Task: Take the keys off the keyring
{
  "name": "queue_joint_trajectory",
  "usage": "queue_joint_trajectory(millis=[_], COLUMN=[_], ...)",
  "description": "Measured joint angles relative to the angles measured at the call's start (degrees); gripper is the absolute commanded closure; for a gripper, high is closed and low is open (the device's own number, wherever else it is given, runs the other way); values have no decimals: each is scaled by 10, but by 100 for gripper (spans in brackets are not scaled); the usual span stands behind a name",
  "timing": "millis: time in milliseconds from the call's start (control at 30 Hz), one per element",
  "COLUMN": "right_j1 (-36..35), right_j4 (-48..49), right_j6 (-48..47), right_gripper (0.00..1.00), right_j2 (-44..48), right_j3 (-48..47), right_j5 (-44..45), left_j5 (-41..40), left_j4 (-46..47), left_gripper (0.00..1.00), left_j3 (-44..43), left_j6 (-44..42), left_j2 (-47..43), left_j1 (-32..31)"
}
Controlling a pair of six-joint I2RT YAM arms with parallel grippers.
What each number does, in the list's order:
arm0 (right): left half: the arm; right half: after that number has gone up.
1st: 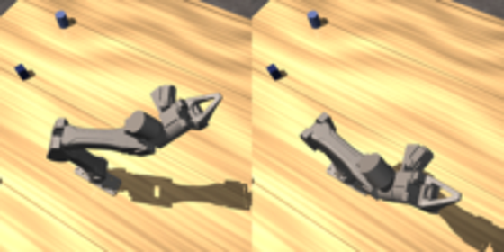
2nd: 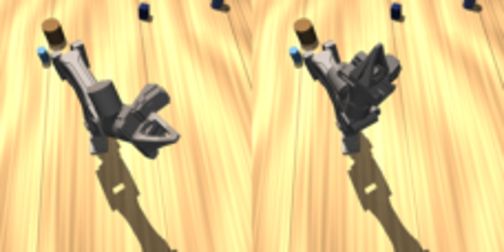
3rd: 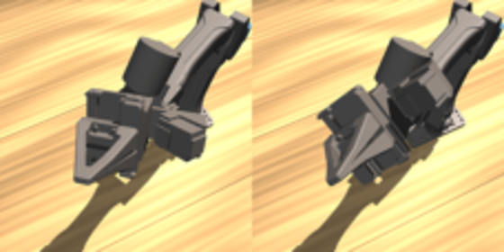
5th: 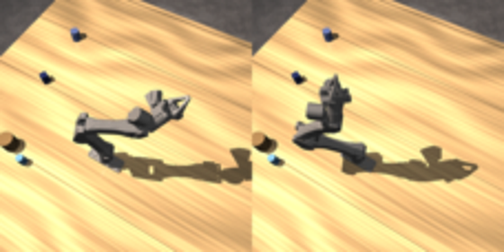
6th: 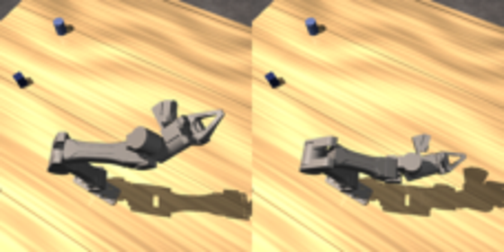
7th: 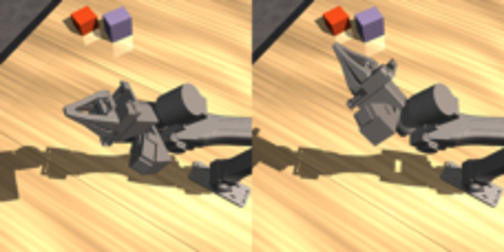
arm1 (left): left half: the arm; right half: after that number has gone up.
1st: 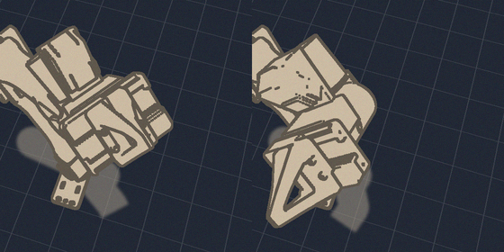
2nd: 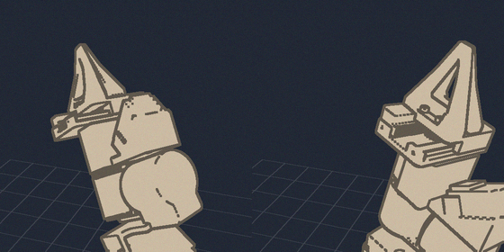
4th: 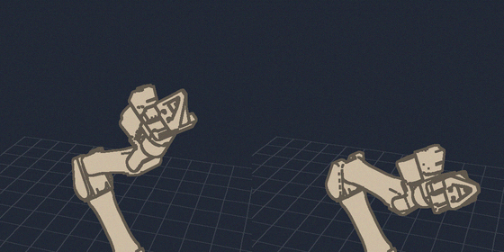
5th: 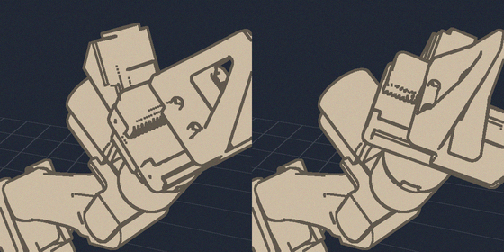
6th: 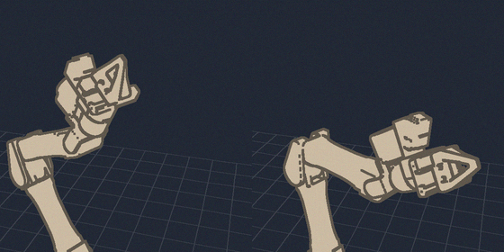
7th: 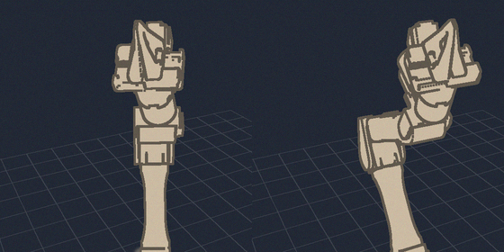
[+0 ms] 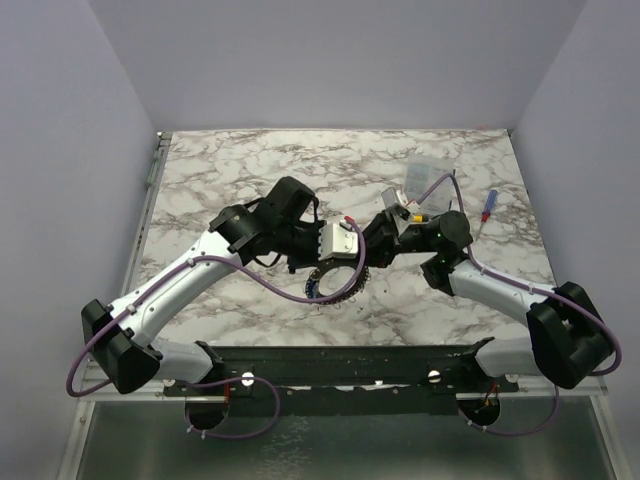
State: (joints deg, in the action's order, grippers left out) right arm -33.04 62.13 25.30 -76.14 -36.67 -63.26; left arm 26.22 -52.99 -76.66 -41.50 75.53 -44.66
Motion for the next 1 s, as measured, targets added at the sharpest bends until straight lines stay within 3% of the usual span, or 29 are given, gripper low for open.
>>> queue_joint_trajectory(millis=[267, 467, 833, 1000], right_j1=[23, 25, 28, 28], right_j4=[4, 9, -5, -5], right_j6=[-9, -12, -4, 5], right_gripper=[99, 99, 99, 99], right_j2=[2, 7, 7, 7], right_j3=[13, 6, -32, -33], right_j5=[2, 3, -42, -59], left_j5=[19, 31, 76, 106], left_j4=[22, 33, 66, 83], left_gripper=[100, 99, 66, 63], left_j3=[14, 23, 31, 31], left_j6=[6, 6, 31, 47], left_j2=[-30, -58, -72, -72], left_j1=[49, 52, 59, 60])
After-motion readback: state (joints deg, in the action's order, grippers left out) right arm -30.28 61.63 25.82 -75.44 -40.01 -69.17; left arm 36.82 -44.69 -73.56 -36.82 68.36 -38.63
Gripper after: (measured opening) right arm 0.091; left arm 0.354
